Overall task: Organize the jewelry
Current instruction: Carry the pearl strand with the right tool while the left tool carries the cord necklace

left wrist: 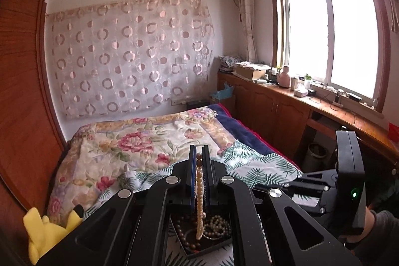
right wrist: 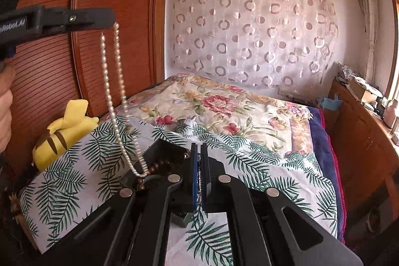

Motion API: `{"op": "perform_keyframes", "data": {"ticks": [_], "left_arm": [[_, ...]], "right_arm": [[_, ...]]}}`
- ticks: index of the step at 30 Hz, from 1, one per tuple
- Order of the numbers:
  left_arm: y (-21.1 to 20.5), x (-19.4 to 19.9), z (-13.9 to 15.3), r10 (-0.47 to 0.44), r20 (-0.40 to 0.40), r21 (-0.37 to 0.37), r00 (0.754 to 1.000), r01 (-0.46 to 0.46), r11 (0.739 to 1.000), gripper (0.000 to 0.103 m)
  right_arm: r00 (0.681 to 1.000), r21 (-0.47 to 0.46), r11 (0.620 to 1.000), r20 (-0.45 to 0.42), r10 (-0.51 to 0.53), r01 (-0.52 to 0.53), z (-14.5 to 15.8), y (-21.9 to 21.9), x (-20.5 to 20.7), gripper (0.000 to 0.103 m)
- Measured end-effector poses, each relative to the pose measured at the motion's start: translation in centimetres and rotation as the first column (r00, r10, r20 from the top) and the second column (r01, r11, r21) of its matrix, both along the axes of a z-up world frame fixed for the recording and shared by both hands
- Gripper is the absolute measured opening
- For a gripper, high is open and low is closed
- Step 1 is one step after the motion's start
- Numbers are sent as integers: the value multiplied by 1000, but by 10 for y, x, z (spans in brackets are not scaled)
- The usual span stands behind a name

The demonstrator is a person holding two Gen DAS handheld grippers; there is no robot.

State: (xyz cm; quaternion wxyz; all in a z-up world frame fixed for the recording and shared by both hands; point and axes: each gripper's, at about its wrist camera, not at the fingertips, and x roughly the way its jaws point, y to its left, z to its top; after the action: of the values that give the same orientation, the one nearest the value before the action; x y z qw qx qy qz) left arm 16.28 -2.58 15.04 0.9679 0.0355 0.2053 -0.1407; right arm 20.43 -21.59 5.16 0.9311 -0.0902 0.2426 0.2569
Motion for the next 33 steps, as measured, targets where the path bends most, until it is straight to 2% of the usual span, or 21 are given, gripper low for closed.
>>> {"op": "perform_keyframes", "data": {"ticks": [5, 12, 21, 30, 32, 33], "left_arm": [[-1, 10, -12, -1, -35, -1, 999, 1, 1000, 4], [2, 38, -70, 1, -148, -14, 989, -3, 1000, 4], [9, 46, -138, 9, -256, -12, 967, -13, 1000, 4], [16, 39, -152, 8, -278, -26, 961, -16, 1000, 6], [18, 34, -151, 15, -268, -28, 963, -23, 999, 17], [19, 32, -152, 19, -264, -26, 964, -27, 999, 18]], "right_arm": [[1000, 15, 1000, 5, 9, -9, -2, 2, 2, 3], [999, -17, 1000, -38, -13, 13, -26, 14, 30, 3], [996, -64, 998, -89, -5, 0, -67, 38, 57, 3], [989, -46, 998, -144, 25, -32, -86, 45, 65, 4], [990, -42, 999, -139, 28, -34, -86, 44, 63, 5], [990, -36, 999, -139, 27, -33, -84, 42, 62, 6]]}}
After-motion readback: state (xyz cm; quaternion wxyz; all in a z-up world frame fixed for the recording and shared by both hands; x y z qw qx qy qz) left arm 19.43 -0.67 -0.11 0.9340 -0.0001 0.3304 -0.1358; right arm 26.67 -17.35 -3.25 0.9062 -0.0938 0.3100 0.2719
